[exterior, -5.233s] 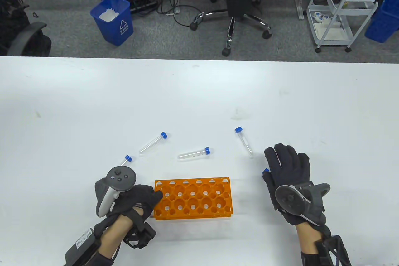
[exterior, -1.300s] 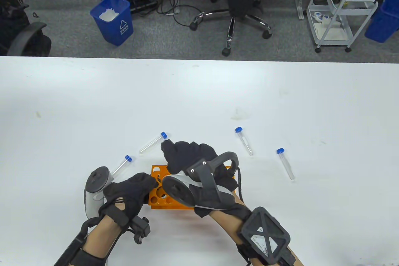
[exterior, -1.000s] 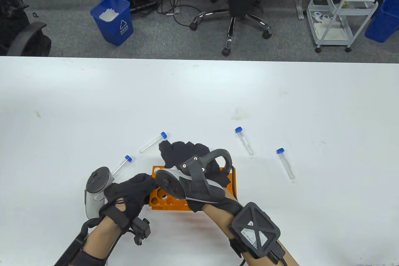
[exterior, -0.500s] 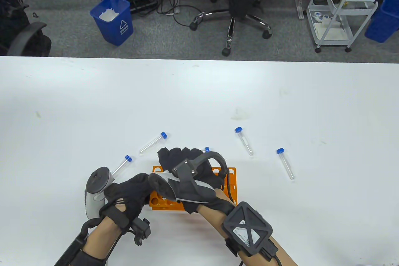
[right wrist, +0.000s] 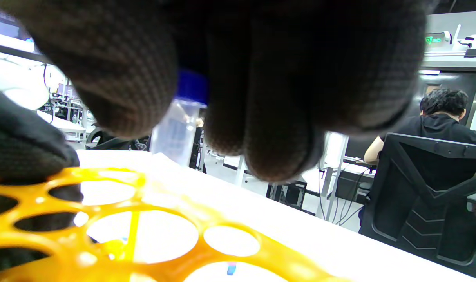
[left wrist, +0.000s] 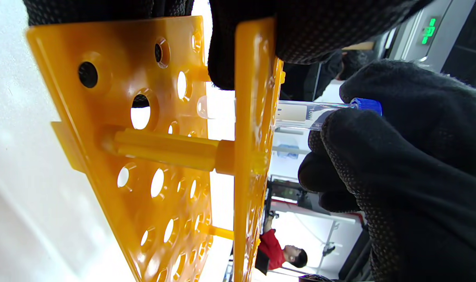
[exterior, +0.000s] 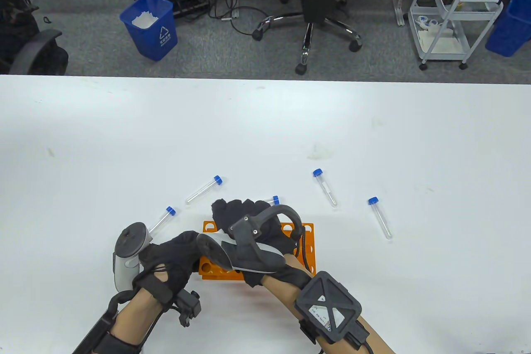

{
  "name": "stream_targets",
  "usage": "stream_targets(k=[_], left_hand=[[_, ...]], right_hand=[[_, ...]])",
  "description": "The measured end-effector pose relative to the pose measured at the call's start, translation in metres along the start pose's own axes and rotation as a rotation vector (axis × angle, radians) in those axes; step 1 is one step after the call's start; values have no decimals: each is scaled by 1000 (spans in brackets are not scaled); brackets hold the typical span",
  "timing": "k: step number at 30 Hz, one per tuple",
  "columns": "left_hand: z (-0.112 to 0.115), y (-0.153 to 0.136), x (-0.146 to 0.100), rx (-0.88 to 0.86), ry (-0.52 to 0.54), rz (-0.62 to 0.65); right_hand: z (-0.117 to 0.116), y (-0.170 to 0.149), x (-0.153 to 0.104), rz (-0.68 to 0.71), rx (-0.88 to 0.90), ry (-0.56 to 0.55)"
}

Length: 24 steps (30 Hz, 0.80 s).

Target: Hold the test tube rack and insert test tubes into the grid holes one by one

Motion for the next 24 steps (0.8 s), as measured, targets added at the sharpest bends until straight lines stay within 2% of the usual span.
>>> stream_targets(k=[11, 24], left_hand=[[0, 1, 0, -5, 1, 3], [-1, 2, 0, -2, 6, 0]], right_hand=[[-2, -5, -2, -8, 20, 33], [14, -12, -12, -20, -18, 15]])
Point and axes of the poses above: the tracker on the back of each hand, its own y axis roughly to the thumb side, its own x axis roughly from the wrist to the fingertips, z = x × y, the point moved 5 cm from there along x, roughly from the wrist to the fingertips, and after that the axes turned 11 degrees about z, right-handed, at the moved point
